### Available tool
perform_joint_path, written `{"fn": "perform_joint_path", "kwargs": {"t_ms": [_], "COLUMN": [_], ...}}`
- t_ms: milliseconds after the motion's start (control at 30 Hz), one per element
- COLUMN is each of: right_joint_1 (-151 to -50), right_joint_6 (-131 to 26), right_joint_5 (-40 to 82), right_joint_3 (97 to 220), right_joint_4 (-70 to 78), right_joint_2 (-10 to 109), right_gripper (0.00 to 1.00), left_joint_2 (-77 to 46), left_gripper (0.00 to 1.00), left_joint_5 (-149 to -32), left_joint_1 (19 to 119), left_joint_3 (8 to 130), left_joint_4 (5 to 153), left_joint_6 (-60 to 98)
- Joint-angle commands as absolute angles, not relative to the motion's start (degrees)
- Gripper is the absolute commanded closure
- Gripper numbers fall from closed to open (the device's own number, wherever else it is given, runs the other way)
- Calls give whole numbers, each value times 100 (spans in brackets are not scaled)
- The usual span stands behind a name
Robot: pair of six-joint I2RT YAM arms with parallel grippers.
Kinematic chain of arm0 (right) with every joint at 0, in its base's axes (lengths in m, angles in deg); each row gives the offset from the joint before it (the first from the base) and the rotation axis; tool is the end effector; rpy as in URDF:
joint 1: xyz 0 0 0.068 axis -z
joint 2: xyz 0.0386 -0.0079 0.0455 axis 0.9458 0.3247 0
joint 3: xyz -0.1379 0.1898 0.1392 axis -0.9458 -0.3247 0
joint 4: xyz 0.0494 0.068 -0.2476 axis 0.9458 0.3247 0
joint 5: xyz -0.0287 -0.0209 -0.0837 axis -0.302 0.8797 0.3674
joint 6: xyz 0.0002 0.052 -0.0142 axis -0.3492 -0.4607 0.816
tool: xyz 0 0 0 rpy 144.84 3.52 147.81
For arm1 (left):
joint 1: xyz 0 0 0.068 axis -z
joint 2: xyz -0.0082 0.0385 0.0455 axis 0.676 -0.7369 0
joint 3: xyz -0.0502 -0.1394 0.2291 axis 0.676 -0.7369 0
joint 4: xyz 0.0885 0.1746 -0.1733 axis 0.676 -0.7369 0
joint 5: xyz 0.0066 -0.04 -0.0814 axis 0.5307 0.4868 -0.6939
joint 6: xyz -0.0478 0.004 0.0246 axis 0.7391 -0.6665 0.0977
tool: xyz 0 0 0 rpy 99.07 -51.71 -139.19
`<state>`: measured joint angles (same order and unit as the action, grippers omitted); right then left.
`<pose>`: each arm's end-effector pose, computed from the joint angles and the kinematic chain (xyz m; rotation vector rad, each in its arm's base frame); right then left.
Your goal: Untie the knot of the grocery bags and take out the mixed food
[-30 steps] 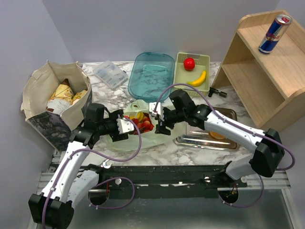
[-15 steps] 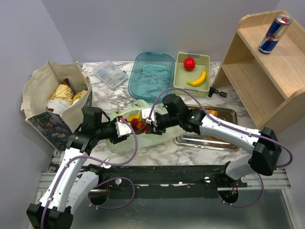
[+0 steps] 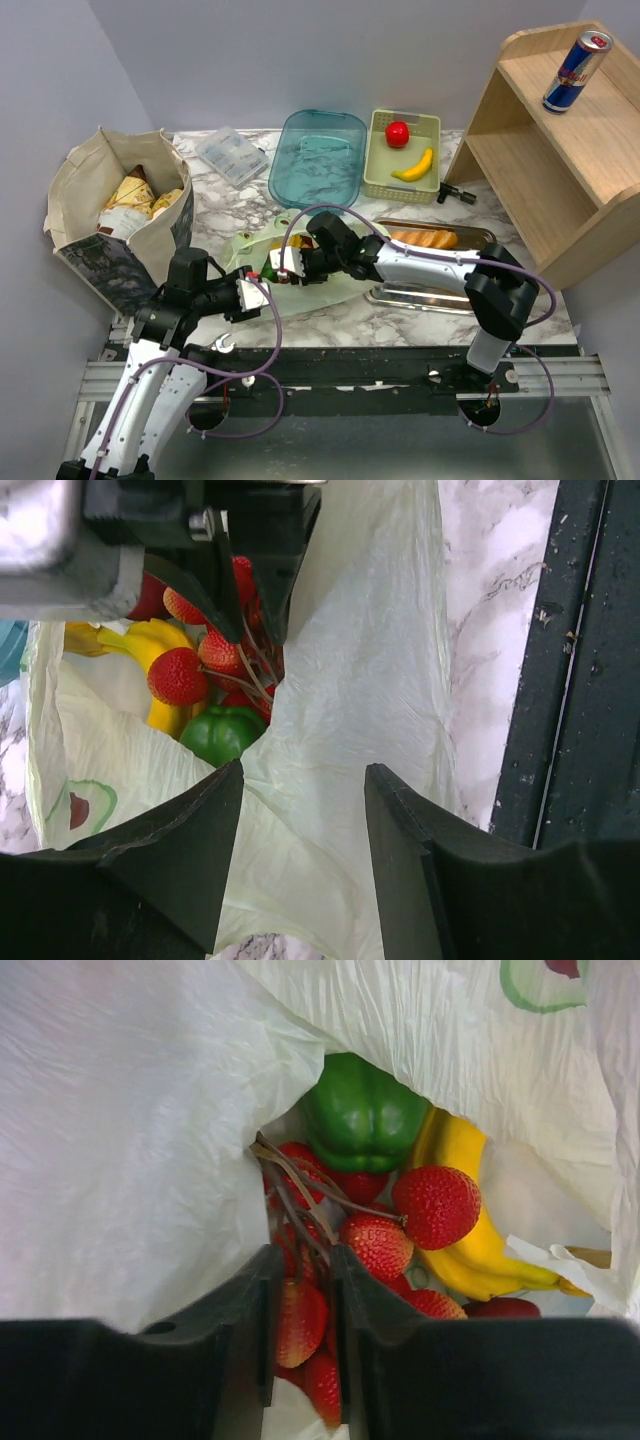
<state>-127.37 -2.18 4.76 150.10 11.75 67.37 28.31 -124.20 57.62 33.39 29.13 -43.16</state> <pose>0.2002 0.3264 0.2256 -1.8725 1.2912 0.5939 0.0987 -0.0513 0.2635 1.4474 1.5793 -0.4888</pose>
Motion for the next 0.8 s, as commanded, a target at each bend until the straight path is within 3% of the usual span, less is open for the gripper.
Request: {"fn": "perform_joint_path", "kwargs": {"t_ms": [0,100,167,200,267,333,767], "right_joint_1": [-12785,-12786,-12785,-12778,-12783,-12787,-13192], "right_joint_6": [127,104,94,141,587,871,2096], "right_joint_5": [843,906,1056,1076,957,829,919], "right_joint_3": [15212,15252,15196,15137,14959,14696,14894], "right_joint_4": [836,924,922,936,1056,907,385], "right_joint_2": [6980,6961,6879,6822,6681,6593,7507], "right_gripper": [76,99,99,84,46,27,22], "left_joint_2": [3081,3114,3090,3079,3035,2945,3014], "left_gripper": [47,47,46,46,44,43,42], "left_joint_5": [-12341,-12282,-12303,-12316,-12356,-12385,-12461], "left_joint_1": [5773,5774,5773,5773,5773,5774,5773], "left_joint_3": [3171,3117,3090,3066,3062,3091,3102], "left_joint_4": [2632,2623,2638,2659,2724,2801,2262], "left_joint_6": [-4466,-4486,-4534,-4540,-4532,-4501,-4776]}}
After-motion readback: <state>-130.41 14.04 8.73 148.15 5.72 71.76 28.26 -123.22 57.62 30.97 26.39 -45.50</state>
